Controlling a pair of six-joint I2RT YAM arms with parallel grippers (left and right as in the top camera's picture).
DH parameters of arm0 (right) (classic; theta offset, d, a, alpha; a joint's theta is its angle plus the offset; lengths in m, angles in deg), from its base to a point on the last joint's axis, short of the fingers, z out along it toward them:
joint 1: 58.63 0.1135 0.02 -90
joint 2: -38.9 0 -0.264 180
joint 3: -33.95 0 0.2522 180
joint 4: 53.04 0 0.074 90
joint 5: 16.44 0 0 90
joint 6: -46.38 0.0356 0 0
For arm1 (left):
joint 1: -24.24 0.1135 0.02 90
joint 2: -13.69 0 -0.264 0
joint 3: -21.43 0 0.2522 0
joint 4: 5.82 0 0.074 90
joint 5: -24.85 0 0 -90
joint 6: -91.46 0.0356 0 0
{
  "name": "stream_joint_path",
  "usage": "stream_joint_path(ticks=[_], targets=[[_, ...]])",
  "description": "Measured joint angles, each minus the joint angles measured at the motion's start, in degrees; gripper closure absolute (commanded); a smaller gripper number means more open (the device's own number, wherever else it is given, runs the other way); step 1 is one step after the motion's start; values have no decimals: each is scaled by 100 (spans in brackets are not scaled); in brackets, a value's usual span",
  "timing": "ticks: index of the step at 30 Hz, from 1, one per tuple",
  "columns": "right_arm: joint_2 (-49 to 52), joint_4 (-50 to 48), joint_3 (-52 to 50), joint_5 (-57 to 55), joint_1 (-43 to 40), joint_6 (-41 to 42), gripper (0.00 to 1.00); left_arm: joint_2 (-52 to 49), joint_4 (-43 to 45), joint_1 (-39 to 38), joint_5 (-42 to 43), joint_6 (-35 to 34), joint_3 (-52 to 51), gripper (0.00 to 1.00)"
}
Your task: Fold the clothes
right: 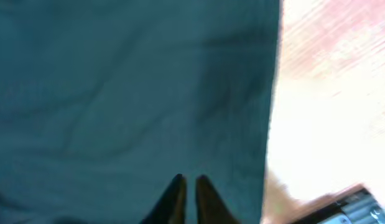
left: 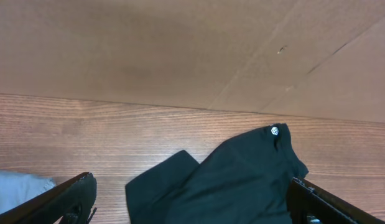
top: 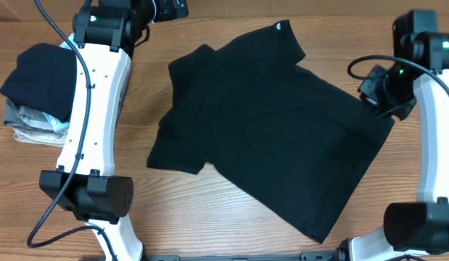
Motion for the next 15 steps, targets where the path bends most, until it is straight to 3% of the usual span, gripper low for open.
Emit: stream_joint_path(ticks=[5, 9, 15], targets=[[173, -1147, -1143, 79, -745, -15, 96, 0, -2, 0, -2, -2, 0, 0], [529, -1576, -1255, 133, -1318, -203, 96, 0, -2, 0, -2, 0, 0, 0], [1207, -1961, -1257, 157, -1414, -514, 96, 0, -2, 0, 0, -2, 0, 0]])
